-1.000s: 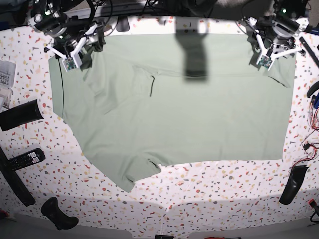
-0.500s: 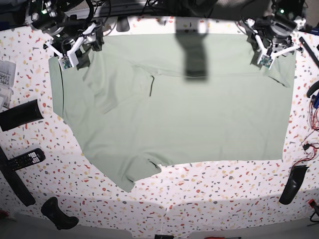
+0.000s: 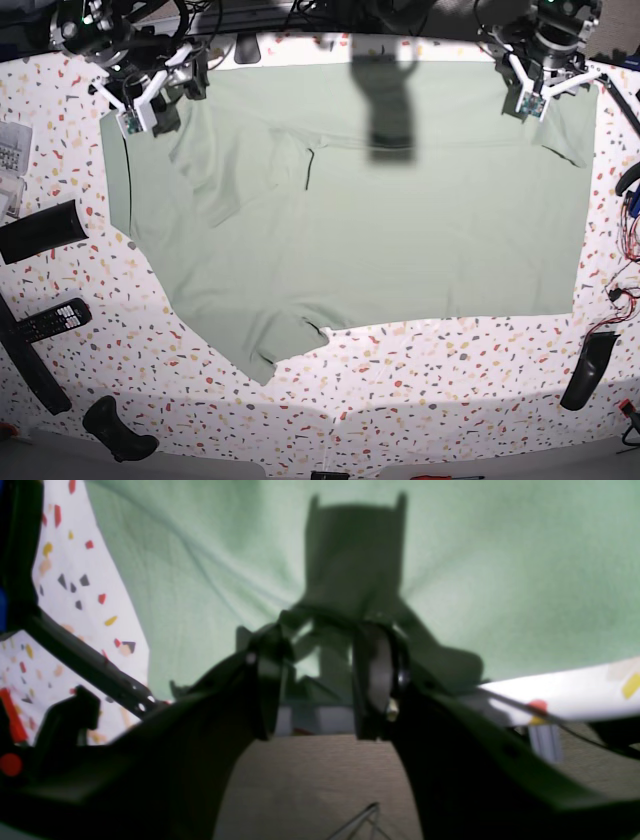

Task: Fold the T-shirt properly
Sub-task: 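Hold the shirt edge with both grippers and stretch it flat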

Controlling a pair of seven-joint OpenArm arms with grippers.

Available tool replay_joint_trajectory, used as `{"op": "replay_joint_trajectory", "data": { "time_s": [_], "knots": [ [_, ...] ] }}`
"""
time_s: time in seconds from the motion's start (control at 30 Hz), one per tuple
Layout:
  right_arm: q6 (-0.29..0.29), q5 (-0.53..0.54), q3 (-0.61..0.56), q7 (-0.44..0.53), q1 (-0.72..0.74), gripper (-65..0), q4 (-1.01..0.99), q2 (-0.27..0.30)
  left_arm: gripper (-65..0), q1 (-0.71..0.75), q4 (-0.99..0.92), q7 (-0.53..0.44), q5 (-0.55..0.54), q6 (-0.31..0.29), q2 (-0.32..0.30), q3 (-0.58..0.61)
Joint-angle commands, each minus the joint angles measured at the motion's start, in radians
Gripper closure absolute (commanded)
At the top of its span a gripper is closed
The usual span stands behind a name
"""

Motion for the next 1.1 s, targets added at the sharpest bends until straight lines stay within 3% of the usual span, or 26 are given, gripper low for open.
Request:
{"op": "replay_joint_trajectory", "data": {
  "time_s": [0.0,0.43,0.73,1.07],
  "knots": [
    [0.025,-0.016,-0.007,-0.114,-0.036,-35.7,-0.012,-0.003,-21.5,0.024,-0.008,0.087,-0.006,-0.014,-0.004,0.001],
    [0.026,-0.016,0.001,-0.135,-0.126,-35.7,0.147,-0.003,-21.5,0.024,0.067,0.08,-0.009,-0.014,-0.004,0.001],
    [0.026,-0.011,0.138,-0.145,-0.171,-35.7,0.156,-0.006,-21.5,0.024,0.076,0.078,-0.009,-0.014,-0.004,0.001],
    [0.028,0.137,0.169,-0.107,-0.118,-35.7,0.207,-0.004,-21.5,0.024,0.106,0.063,-0.006,-0.014,-0.004,0.001]
  ]
}}
